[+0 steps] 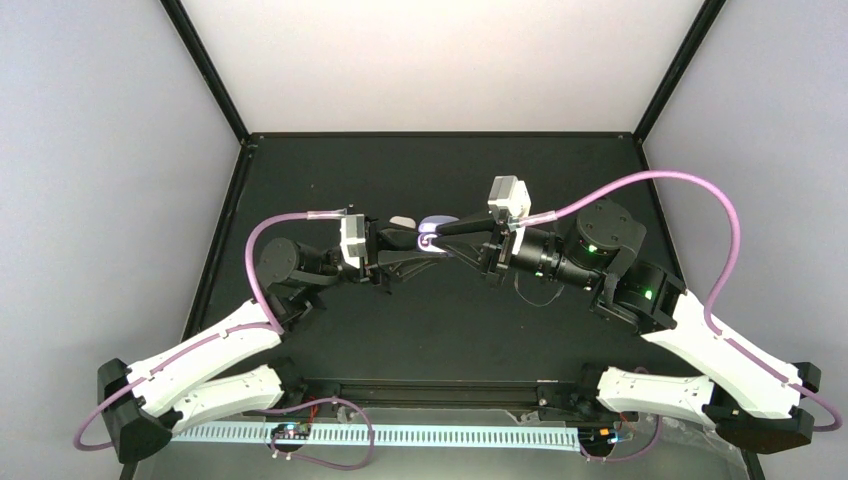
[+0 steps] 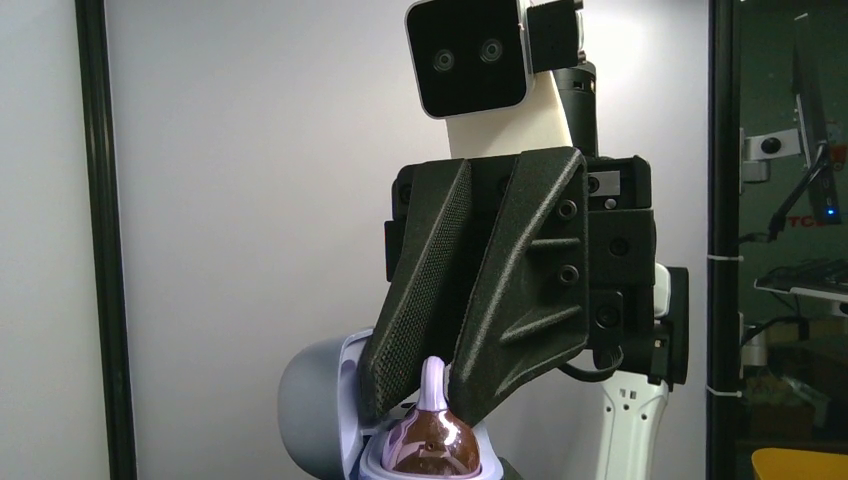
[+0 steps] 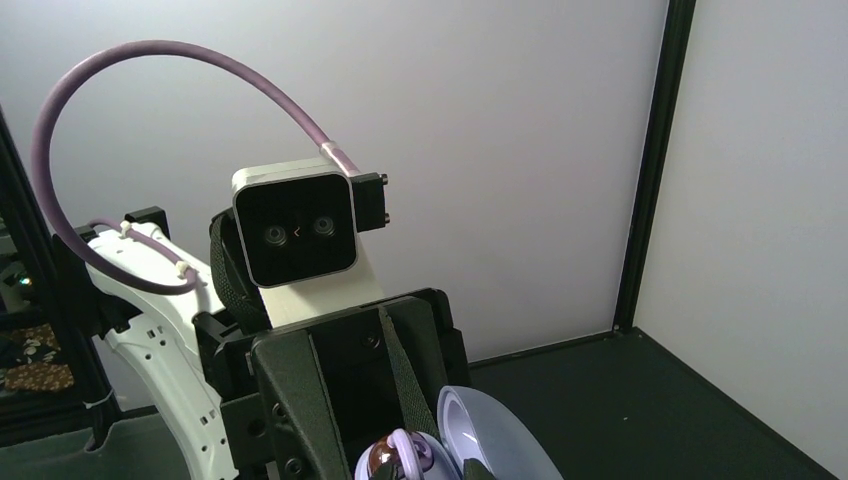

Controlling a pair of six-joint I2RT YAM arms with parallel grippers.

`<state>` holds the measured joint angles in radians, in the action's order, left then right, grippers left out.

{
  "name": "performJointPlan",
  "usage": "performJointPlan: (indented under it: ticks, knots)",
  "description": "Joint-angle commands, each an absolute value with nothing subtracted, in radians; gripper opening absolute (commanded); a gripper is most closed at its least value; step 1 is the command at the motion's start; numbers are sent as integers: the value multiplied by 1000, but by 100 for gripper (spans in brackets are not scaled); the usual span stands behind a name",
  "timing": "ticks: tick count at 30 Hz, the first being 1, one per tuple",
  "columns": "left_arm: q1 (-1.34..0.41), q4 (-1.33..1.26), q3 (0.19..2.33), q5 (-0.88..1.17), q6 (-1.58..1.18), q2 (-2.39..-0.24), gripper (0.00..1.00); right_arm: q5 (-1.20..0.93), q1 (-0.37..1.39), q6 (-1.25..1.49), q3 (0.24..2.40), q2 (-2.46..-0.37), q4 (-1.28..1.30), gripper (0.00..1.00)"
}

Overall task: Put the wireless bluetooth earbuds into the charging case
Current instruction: Place the earbud in the charging case.

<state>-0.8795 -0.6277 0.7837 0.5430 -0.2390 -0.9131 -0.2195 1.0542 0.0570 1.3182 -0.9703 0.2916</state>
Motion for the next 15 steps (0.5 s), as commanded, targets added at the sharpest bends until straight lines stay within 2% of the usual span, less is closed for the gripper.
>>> performJointPlan:
  ticks: [1,8,15]
  knots:
    - [-888,-673,833,542,-245,-924,1,-202,1058,49,1337,-973,327,16]
    - [-891,-680,828,544,-252,-933,2,-199,1058,58,1346,-972,322,18]
    - [-893,-681,824,543,-256,-931,2,-196,1058,92,1387,-940,331,34]
